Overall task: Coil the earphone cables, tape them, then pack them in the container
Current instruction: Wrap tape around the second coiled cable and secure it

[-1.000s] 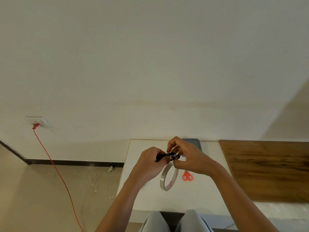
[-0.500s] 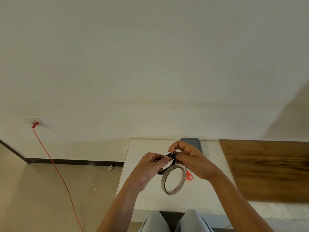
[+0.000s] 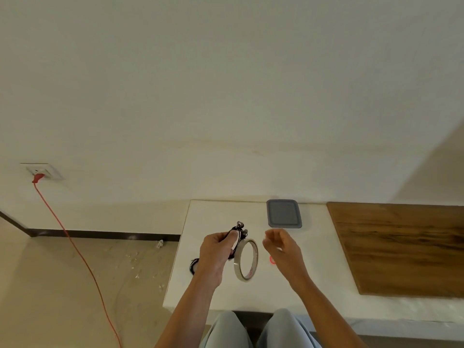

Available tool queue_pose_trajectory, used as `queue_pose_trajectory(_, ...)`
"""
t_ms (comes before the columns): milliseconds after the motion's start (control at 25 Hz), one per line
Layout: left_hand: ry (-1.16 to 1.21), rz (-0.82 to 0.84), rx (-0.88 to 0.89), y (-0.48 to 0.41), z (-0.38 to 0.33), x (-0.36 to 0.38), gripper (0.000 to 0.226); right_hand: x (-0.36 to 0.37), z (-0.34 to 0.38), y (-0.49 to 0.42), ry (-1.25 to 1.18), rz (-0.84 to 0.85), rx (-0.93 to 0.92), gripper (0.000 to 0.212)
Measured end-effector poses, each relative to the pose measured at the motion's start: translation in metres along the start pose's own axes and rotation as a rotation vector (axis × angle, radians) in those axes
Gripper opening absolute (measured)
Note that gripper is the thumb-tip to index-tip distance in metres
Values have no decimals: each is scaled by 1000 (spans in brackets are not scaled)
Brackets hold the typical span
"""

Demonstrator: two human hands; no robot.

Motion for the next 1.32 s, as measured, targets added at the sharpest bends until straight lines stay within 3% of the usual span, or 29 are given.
queue_pose_trajectory(80,32,-51,7,-10,7,-5,24,5,-61,-6,153,-22,179,2)
queue_pose_trajectory(160,52,-86,12,-22,14,-8,28,11,-110,-13,313,-20,268,9)
queue_pose_trajectory(320,80,-143,7,-47,29,-12,35,28,-140,-34,458,-38,222,29)
queue_pose_trajectory(600,372,-116,-72,-86,57,-7,24,51,-145,-62,750,-149,217,30)
queue_pose_trajectory(760,472,-66,-108,-95,64,0,10,51,-154,-57,568,-211,341,20)
queue_pose_trajectory(880,497,-83,-88,-97,63,-1,7,47,-157,-50,549,-222,336,15)
queue_pose_trajectory(1000,529,-60,-77,-96,61,0,7,45,-159,-45,564,-186,375,21)
queue_pose_trajectory(1160,595,-44,-102,-95,62,0,5,46,-174,-40,526,-39,609,35)
queue_pose_trajectory(1320,652,-65,-145,-92,64,3,14,50,-162,-39,821,92,559,23)
Point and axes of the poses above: each hand's wrist, its own y-axis away from the middle knuckle, its own x-axis out of the palm, z = x × y, the point moved 10 cm from there along -y, towards the middle knuckle, and after that the axes turned 11 degrees about y, right-handed, at the moved point
